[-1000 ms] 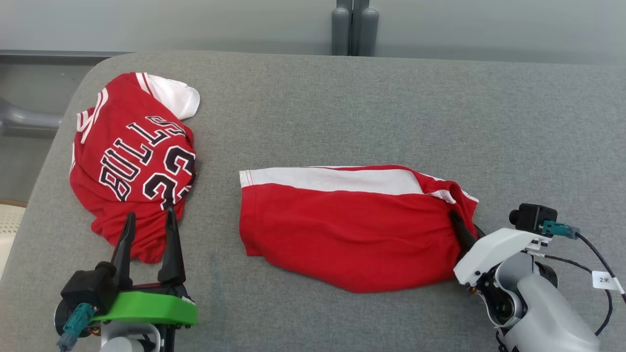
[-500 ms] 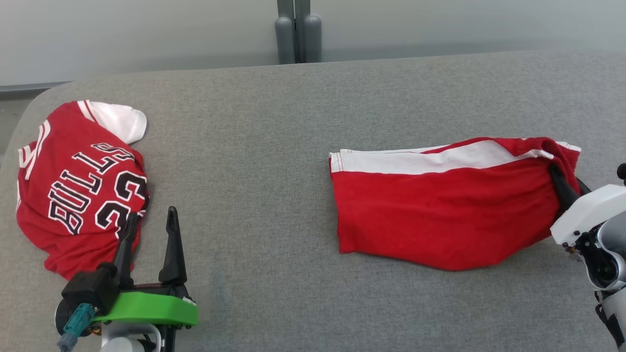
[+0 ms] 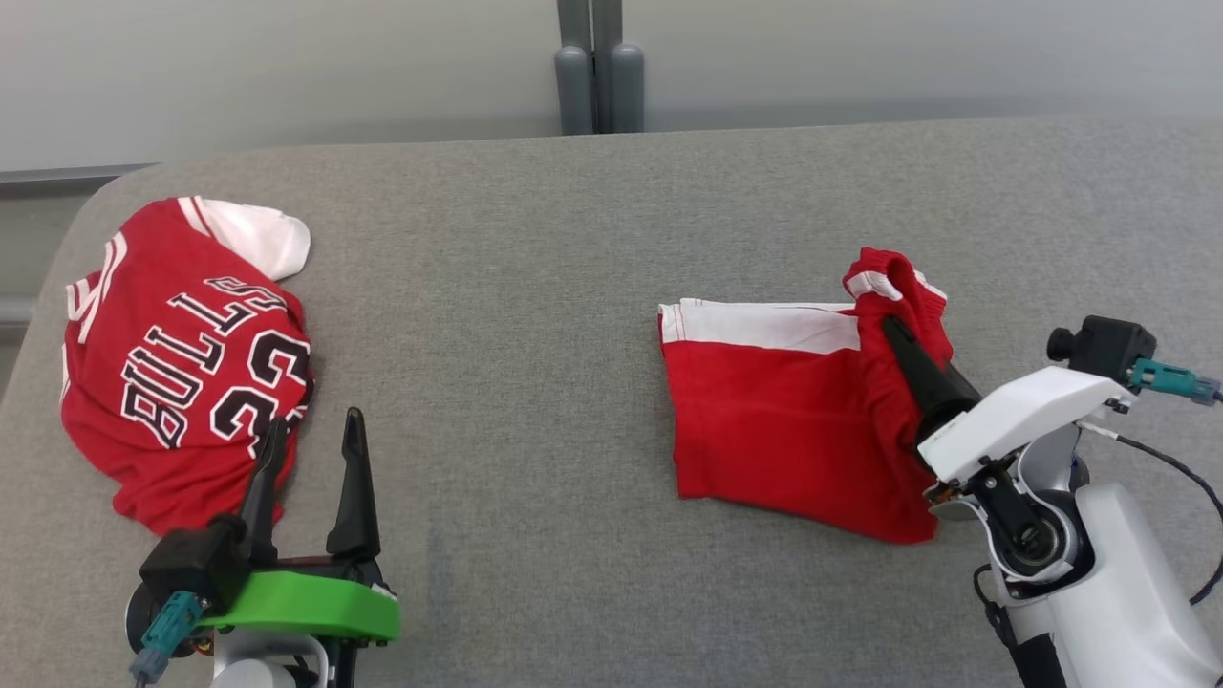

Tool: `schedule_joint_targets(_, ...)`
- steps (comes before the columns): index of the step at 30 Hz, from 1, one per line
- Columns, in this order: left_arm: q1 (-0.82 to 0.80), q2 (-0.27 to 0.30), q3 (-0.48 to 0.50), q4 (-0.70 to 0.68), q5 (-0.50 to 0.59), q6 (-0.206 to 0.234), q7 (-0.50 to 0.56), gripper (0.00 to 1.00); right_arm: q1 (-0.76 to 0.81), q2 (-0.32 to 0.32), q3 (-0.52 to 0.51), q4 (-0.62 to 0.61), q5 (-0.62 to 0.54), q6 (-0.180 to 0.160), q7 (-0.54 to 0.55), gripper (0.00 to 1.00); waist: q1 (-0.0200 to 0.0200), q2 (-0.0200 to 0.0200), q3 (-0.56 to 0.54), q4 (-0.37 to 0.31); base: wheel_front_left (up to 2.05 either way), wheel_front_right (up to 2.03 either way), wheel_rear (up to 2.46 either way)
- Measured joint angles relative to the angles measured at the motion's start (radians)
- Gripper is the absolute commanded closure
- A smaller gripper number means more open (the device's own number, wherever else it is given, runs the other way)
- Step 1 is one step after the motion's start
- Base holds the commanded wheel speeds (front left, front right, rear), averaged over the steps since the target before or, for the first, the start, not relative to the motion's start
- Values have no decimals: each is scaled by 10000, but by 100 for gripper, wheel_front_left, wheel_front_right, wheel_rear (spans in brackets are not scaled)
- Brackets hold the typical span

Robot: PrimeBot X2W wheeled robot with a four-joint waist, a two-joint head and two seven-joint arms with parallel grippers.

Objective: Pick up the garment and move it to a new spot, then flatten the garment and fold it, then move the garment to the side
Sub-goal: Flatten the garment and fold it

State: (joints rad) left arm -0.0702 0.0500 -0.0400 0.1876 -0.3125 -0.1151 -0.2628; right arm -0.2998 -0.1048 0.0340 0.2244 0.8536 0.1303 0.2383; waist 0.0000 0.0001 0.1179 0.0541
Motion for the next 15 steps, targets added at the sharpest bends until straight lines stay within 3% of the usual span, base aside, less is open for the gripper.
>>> schedule_joint_targets(8,-12,-2,-94,171,-98,23,0,0,-420,539,96,1776,765,0,-562,100,0,-1,-20,813,0,0,0)
schedule_joint_targets(15,-15,0,-128,224,-127,69,0,0,-1111,568,1532,3369,2190,0,-1356,100,0,0,-137,1186,0,0,0)
